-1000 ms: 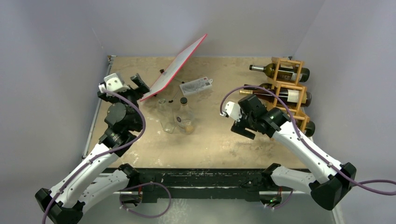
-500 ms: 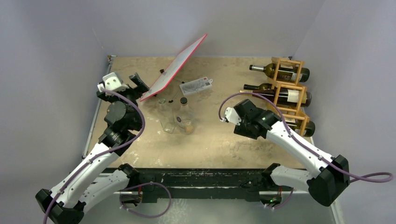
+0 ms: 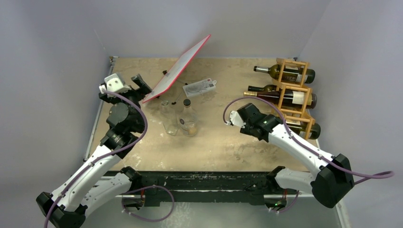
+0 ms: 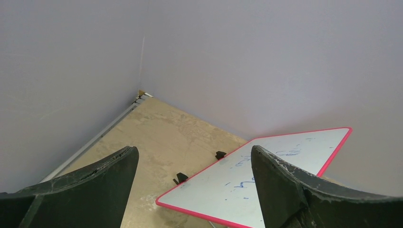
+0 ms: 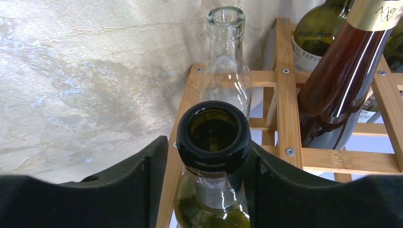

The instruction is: Take the wine bottle off the wine rack

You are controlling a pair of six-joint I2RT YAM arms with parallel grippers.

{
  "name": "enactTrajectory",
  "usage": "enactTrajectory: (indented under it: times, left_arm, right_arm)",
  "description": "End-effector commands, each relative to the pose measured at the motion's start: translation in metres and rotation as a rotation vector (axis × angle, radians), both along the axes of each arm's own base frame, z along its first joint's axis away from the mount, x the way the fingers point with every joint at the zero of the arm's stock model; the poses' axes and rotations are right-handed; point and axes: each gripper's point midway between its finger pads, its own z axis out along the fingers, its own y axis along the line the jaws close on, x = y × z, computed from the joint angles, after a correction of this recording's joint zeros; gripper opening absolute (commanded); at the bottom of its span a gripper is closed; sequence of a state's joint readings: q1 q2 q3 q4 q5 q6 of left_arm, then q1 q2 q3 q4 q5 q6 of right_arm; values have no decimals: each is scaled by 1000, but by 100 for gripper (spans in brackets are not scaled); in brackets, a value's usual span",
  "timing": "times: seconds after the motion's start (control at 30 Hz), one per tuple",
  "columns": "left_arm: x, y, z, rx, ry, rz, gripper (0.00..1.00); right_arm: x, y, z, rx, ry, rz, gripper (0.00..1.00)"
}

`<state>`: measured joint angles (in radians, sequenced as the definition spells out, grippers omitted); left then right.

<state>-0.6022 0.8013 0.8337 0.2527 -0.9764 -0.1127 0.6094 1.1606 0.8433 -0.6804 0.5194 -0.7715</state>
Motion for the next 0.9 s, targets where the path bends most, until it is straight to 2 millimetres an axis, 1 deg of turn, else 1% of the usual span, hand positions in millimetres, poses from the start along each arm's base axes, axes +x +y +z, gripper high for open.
enactTrajectory:
  times: [0.0, 0.13, 0.27, 0.43, 0.5, 0.67, 0.77, 0.87]
  left_arm:
    - [-4, 4, 24, -45, -61, 1, 87]
    - [-4, 4, 24, -47, -63, 0, 87]
    - [-4, 5, 24, -48, -63, 0, 87]
    - [-5, 4, 26, -46, -69, -8, 87]
    - [-5, 5, 27, -48, -72, -10, 87]
    - [-3, 4, 26, -50, -69, -8, 87]
    - [-3, 4, 26, -50, -71, -12, 87]
    - [-2, 4, 26, -52, -73, -14, 87]
  right_arm:
    - [5, -7, 1, -39, -31, -5, 56]
    - [6, -5, -1, -34, -32, 1, 47]
    - [7, 0, -5, -21, -10, 13, 32]
    - [12, 6, 1, -3, -16, 23, 26]
    - [14, 9, 0, 3, -15, 42, 23]
    - [11, 14, -4, 28, 10, 56, 10]
    - [11, 20, 1, 60, 6, 67, 5]
    - [8, 29, 3, 96, 11, 98, 1]
